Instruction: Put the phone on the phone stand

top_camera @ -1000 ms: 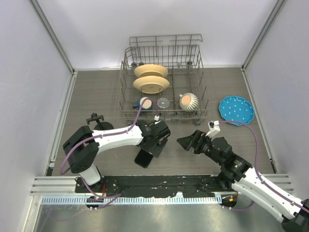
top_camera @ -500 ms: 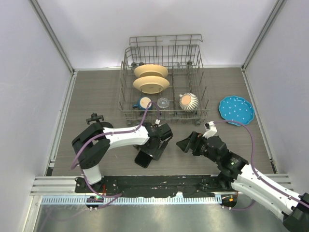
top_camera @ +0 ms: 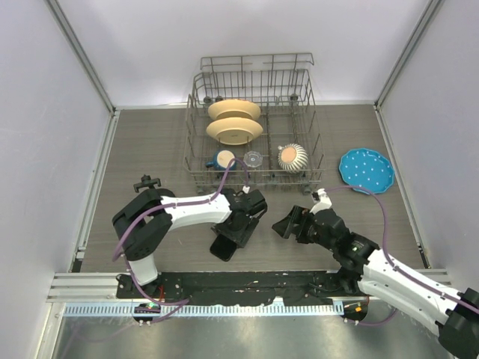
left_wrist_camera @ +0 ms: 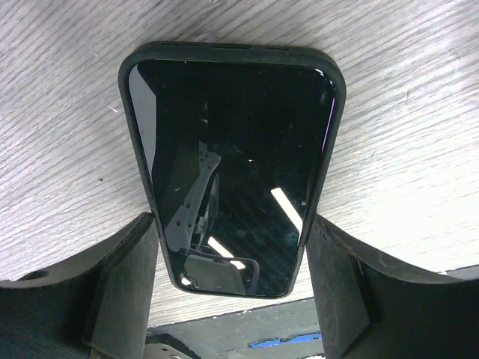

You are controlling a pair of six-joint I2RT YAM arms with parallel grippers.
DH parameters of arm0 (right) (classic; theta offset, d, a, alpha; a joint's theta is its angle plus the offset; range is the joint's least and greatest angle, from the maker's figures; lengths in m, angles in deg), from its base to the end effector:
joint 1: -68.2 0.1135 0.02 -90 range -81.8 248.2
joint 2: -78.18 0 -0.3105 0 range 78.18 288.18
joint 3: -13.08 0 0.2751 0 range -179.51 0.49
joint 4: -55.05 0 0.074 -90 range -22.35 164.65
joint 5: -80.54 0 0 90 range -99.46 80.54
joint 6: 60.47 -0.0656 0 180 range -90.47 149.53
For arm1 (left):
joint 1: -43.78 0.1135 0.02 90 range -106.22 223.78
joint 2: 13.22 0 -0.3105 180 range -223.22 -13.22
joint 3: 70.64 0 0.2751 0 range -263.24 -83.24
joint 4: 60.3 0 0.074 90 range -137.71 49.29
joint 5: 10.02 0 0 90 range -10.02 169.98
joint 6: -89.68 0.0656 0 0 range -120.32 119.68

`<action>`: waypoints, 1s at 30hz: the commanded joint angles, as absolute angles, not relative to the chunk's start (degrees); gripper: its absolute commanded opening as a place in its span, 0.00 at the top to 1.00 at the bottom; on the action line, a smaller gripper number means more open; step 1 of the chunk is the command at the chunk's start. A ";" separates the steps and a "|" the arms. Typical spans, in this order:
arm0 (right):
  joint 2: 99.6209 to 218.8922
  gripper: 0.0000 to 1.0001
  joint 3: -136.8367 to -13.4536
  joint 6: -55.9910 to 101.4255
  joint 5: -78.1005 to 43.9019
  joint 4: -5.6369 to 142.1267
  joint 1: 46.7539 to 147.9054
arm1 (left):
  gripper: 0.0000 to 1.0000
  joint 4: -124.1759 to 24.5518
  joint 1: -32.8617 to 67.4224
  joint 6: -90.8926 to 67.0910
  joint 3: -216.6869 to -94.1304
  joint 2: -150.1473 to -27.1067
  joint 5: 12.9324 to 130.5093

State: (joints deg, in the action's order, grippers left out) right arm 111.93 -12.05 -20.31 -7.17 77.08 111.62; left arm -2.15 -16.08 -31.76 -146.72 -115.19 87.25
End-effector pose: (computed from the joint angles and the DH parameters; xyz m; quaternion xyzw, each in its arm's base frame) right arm 0.1136 0.1039 0.1736 0.0585 0.8668 0.3479 0.3525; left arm 0.1811 -0.2953 0.1588 0.2415 0.9670 0.0072 0.0815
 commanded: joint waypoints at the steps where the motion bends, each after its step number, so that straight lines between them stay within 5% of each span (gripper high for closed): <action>1: 114.82 0.13 -13.40 -20.65 -8.67 73.98 111.71 | 0.42 -7.72 -15.64 -31.61 -142.22 -121.41 80.95; 2: 115.00 0.13 -13.14 -20.83 -8.67 73.72 111.71 | 0.47 -7.98 -15.55 -31.09 -142.13 -121.59 80.60; 6: 115.18 0.13 -11.03 -22.67 -10.93 71.09 111.97 | 0.96 -8.68 -15.37 -31.78 -141.78 -120.19 83.23; 7: 115.44 0.13 -10.42 -23.46 -11.39 70.03 111.89 | 0.98 -9.29 -15.37 -32.05 -141.17 -119.23 83.67; 11: 120.25 0.13 -6.64 -31.18 -13.06 58.12 112.24 | 1.00 -13.60 -14.49 -33.45 -138.70 -111.95 82.01; 17: 128.44 0.41 -3.11 -42.18 -9.73 42.19 113.90 | 1.00 -18.35 -13.09 -34.95 -135.63 -105.78 79.64; 30: 158.49 0.36 -12.33 -47.71 -3.92 21.43 124.17 | 1.00 -28.80 -12.03 -39.08 -128.25 -100.24 71.64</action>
